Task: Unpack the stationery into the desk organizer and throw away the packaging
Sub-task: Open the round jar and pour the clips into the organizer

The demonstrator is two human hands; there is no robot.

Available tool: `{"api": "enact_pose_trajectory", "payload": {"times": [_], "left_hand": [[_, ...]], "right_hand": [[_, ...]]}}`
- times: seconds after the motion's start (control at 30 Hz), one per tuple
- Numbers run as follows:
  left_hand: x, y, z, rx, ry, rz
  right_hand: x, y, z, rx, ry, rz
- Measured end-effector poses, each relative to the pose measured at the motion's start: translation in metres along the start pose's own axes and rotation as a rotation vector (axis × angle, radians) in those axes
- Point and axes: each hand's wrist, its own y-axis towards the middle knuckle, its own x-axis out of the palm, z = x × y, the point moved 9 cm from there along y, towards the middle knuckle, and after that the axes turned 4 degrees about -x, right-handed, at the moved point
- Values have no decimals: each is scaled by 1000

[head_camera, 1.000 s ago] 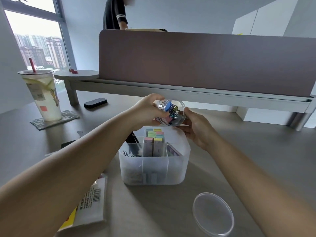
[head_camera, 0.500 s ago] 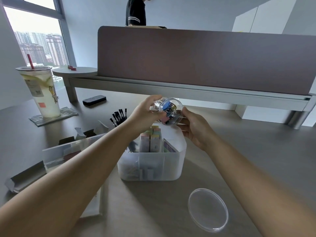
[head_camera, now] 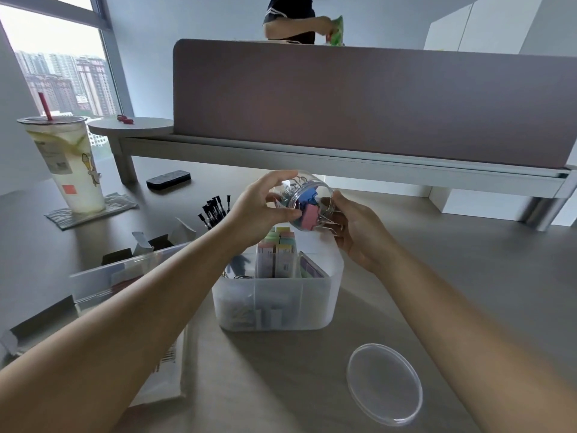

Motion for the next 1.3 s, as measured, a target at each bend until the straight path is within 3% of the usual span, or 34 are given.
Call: {"api": "enact_pose_trajectory", "payload": {"times": [0.3,0.57,0.83,1.3], "left_hand": [[1,1,0,19,42,13],[-3,0,0,22,44,21],[-14,-3,-4,13,38,59],[-10,-6,-1,23,-16,31]], "right_hand": [[5,-3,-3,-29,83,39],[25,-11,-17,-63,129,-131],[34,-14,-21,-27,-27,-202],[0,-23,9,83,-50,-76]]}}
